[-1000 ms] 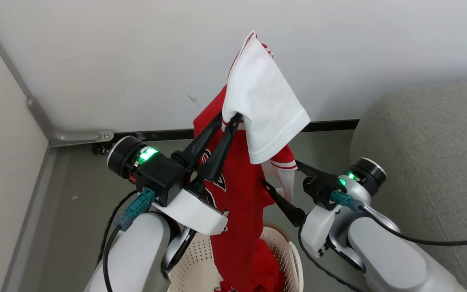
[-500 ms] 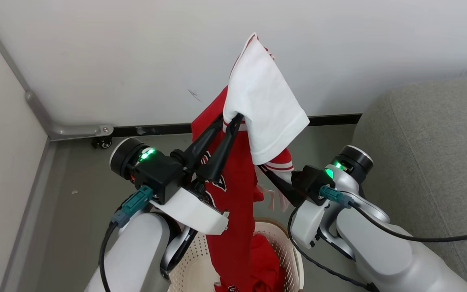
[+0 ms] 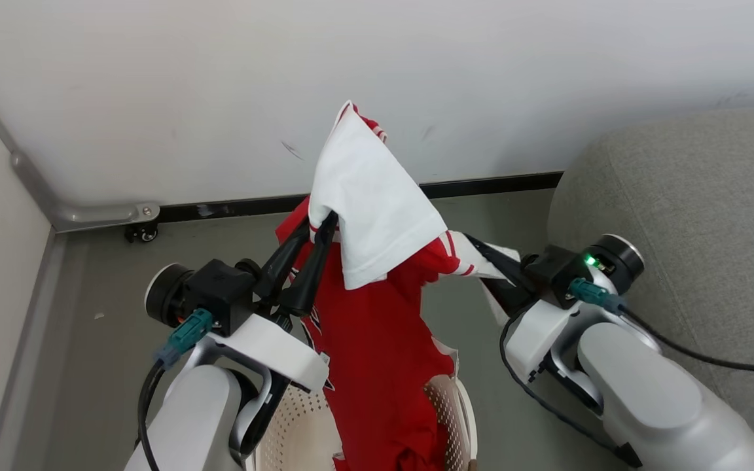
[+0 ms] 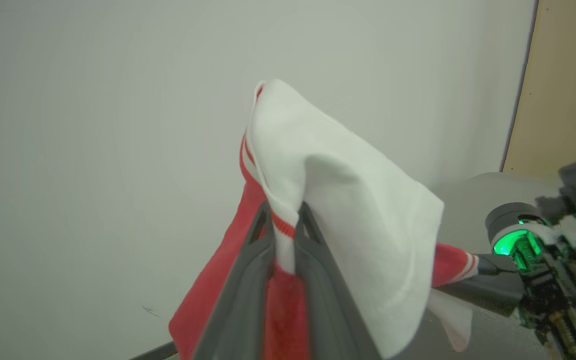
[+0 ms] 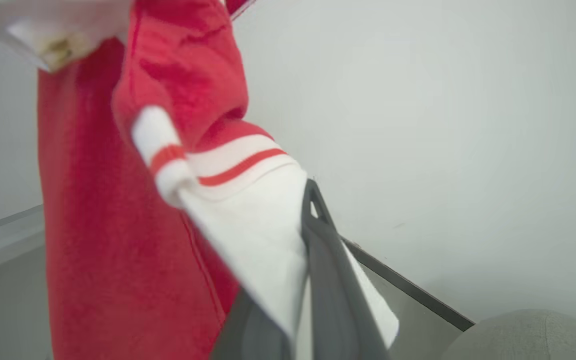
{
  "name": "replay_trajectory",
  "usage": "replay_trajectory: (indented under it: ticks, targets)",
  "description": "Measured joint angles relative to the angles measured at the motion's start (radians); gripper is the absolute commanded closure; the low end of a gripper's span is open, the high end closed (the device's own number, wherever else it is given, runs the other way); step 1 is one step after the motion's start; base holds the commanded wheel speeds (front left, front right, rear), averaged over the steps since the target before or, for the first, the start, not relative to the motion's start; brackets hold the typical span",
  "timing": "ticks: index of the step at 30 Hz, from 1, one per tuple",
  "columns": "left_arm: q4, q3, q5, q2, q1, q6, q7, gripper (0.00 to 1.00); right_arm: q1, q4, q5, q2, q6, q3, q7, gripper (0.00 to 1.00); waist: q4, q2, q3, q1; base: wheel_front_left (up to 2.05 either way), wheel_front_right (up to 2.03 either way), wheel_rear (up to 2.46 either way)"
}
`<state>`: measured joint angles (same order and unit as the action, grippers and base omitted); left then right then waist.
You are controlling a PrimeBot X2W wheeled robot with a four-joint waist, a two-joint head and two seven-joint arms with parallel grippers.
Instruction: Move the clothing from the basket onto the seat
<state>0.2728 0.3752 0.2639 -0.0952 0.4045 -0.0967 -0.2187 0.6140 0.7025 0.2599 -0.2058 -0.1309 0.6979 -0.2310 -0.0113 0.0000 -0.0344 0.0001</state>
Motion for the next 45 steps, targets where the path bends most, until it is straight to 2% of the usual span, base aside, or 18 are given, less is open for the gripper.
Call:
replay_trajectory:
  ticks: [5,9,10,11,12,13,14,27,45]
  targets:
    - [0.026,-0.005,0.026,-0.001,-0.02,0.0,0.007,1.0,0.0,-0.02,0.036,-0.021,0.0,-0.041,-0.008,1.0,-0.023,0.0,-0.003,0.0,0.0,0.0,0.0]
    - [0.045,-0.003,0.033,-0.002,-0.038,0.0,0.007,0.74,0.0,-0.037,0.059,-0.024,0.0,-0.073,-0.011,1.0,-0.041,0.0,-0.005,0.0,0.0,0.0,0.0]
    - [0.05,-0.003,0.033,-0.002,-0.042,0.0,0.007,0.69,0.001,-0.043,0.059,-0.025,0.0,-0.083,-0.011,1.0,-0.045,0.0,-0.005,0.0,0.0,0.0,0.0]
    - [0.054,-0.002,0.035,-0.003,-0.044,-0.001,0.007,0.69,0.002,-0.047,0.061,-0.026,0.0,-0.091,-0.011,1.0,-0.049,0.0,-0.006,0.0,0.0,0.0,0.0]
    - [0.056,0.0,0.036,-0.004,-0.048,-0.001,0.007,0.6,0.002,-0.05,0.068,-0.027,0.0,-0.102,-0.011,1.0,-0.053,0.0,-0.006,0.0,0.0,0.0,0.0]
    - [0.057,0.0,0.041,-0.003,-0.052,-0.001,0.007,0.34,0.004,-0.052,0.078,-0.029,0.0,-0.111,-0.011,1.0,-0.057,0.0,-0.007,0.0,0.0,0.0,0.0]
    - [0.06,0.001,0.047,-0.003,-0.055,-0.002,0.007,0.0,0.006,-0.054,0.085,-0.032,0.0,-0.117,-0.012,1.0,-0.061,0.0,-0.007,0.0,0.0,0.0,0.0]
    - [0.072,0.027,0.068,-0.035,-0.091,-0.017,0.007,0.0,0.033,-0.061,0.099,-0.08,0.0,-0.177,-0.016,1.0,-0.083,0.0,-0.006,0.0,0.0,0.0,0.0]
    - [0.022,0.151,0.067,-0.064,-0.155,-0.027,-0.006,0.0,0.045,-0.082,0.1,-0.134,0.0,-0.216,-0.017,1.0,-0.104,0.0,0.02,0.0,0.0,0.0,0.0]
